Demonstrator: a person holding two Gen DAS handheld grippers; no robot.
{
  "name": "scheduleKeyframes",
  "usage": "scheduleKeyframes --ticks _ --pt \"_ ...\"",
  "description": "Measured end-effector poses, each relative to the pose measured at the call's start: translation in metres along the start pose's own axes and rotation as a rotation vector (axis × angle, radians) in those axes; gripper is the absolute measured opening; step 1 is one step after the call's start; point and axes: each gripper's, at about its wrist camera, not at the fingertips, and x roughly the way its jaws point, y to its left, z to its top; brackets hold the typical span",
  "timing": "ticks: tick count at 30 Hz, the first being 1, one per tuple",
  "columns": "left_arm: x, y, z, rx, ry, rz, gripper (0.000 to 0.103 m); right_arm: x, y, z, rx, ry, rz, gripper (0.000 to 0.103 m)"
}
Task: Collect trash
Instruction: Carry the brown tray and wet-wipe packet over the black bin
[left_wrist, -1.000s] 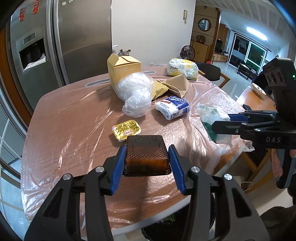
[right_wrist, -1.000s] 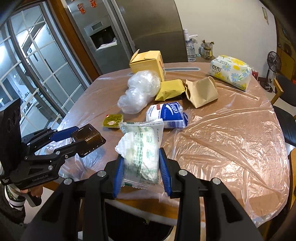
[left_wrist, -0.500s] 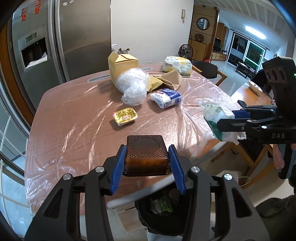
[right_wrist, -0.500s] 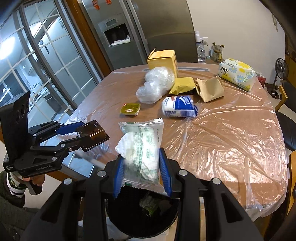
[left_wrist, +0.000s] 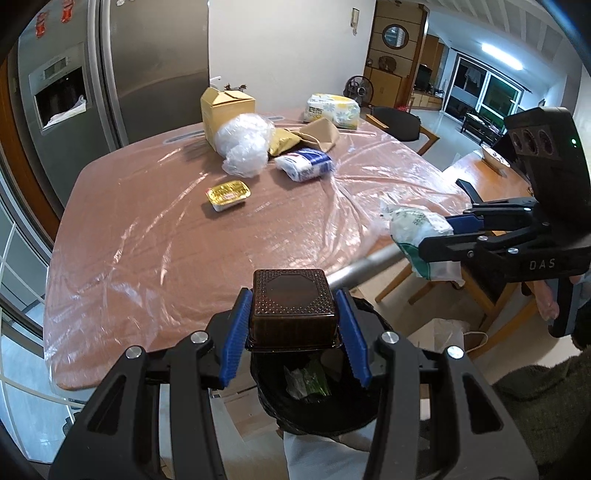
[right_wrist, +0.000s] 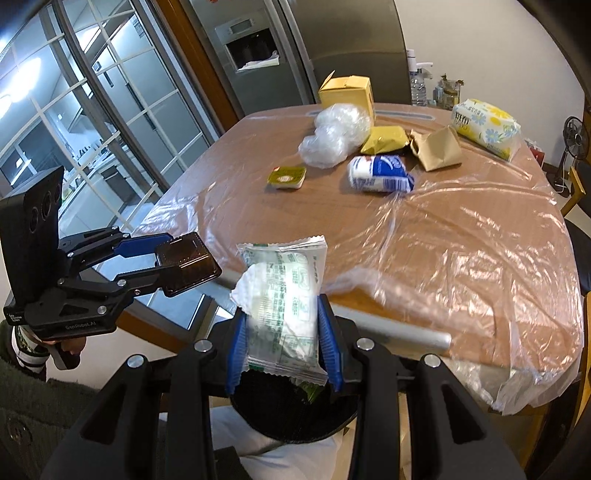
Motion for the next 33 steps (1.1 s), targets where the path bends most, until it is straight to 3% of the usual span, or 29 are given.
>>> scheduleKeyframes --ticks 13,33 --pt "0.004 -0.022 -0.023 0.028 0.078 -0.059 0.048 0.009 0.006 -0.031 -0.026 0.111 0.023 0.035" --pt "0.05 -0.022 -0.054 0.017 0.213 -0.061 0.048 0.055 0.001 -0.059 -0.076 0.225 -0.028 0.035"
